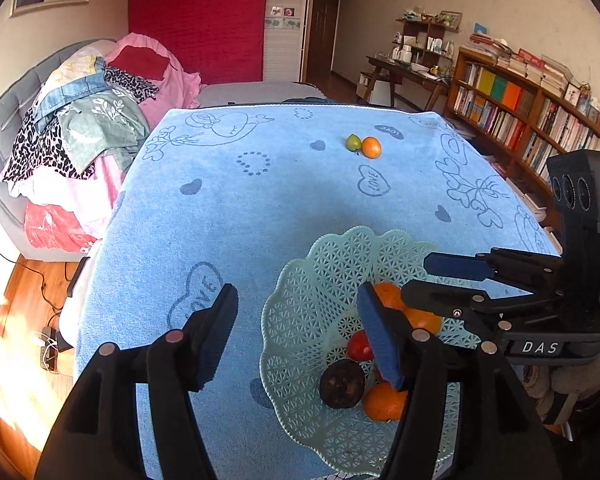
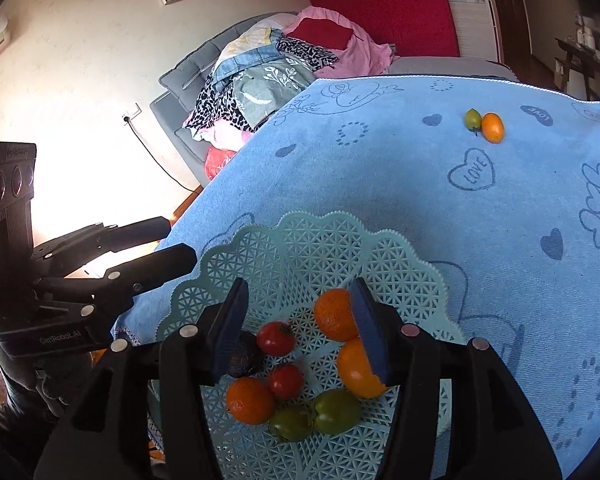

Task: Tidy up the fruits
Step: 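Open both grippers to drop the red tomatoes into the basket, then move both tools back to the last orange and yellow-green fruit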

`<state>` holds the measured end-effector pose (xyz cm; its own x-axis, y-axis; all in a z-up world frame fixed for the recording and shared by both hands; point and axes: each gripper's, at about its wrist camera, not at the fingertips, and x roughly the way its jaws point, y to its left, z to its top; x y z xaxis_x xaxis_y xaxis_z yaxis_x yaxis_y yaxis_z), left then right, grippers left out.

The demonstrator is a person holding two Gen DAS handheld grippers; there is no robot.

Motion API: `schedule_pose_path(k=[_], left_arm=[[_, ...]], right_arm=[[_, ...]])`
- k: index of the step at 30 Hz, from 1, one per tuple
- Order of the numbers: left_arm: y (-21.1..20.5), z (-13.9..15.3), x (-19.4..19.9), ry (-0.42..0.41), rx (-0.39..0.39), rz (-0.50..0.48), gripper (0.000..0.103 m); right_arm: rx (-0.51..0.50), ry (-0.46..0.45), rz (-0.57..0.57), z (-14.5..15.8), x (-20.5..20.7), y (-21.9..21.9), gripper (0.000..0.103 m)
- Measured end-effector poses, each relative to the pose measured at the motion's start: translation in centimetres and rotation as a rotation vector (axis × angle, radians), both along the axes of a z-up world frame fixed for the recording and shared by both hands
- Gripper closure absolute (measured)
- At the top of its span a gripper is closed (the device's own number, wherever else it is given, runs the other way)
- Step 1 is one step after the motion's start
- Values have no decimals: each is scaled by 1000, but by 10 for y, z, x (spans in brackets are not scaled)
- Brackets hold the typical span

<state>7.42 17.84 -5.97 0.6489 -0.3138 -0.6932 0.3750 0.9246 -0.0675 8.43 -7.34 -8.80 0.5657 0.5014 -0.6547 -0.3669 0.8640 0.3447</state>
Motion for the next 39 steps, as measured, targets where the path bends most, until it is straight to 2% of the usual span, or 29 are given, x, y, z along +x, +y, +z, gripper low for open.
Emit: schedule_pose_path(k=[8,12,26,39], left_arm=[[1,5,-6,-10,4,22,35],[0,7,-9,-20,10,29,26],[-7,9,4,-11,36,52,25],[-30,4,47,35,73,35,25]], right_arm=[[20,-14,-53,5,-9,-17,47],[27,-21,-74,5,-14,-25,43],[66,-15,-129,2,-12,-53,41],[47,6,-181,-6,17,-85,41]])
